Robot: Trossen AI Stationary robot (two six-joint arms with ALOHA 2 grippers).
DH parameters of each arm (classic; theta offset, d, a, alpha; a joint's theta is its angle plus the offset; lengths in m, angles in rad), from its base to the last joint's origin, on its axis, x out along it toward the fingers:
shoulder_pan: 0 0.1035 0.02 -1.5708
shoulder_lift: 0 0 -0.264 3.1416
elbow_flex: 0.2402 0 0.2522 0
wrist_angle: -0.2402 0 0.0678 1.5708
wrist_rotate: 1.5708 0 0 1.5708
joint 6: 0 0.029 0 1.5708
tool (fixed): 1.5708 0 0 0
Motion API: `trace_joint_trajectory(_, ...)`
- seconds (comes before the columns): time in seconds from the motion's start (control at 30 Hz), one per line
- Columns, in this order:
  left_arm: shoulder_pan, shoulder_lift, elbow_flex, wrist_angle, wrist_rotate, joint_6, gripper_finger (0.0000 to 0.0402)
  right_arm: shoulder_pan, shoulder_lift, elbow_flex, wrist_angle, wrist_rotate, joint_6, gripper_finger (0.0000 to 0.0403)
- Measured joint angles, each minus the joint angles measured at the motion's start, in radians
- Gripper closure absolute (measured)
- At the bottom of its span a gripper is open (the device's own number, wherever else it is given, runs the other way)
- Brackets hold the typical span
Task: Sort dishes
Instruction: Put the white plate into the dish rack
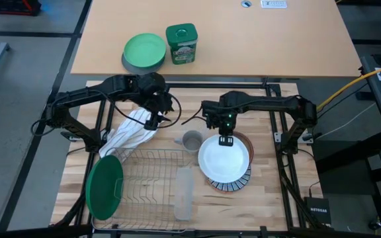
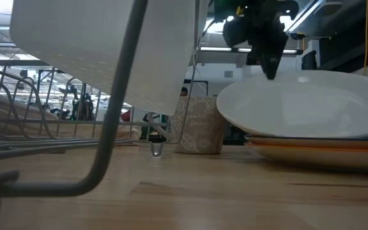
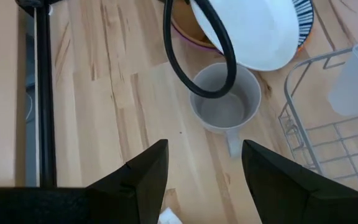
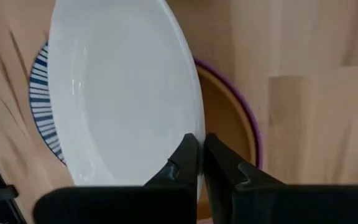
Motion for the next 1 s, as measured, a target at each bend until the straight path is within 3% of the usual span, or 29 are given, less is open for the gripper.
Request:
trace_joint_trajectory(0.3, 0.0, 0.0, 0.0, -0.002, 0.0, -0.028, 0.0208, 0.01, 0.0, 0.038, -0.034, -0.015, 0.006, 0.0391)
trace_joint_trajectory(0.6, 0.0, 0.0, 0.0, -0.003, 0.0, -0.028, 0.0208, 0.112, 0.0, 0.038, -0.035, -0.034, 0.062, 0.0392)
trace_joint_trajectory(1.0, -0.001, 0.0, 0.0, -0.003, 0.001, -0.077, 0.0208, 0.255, 0.0, 0.039, -0.045, 0.066, 0.177, 0.0395)
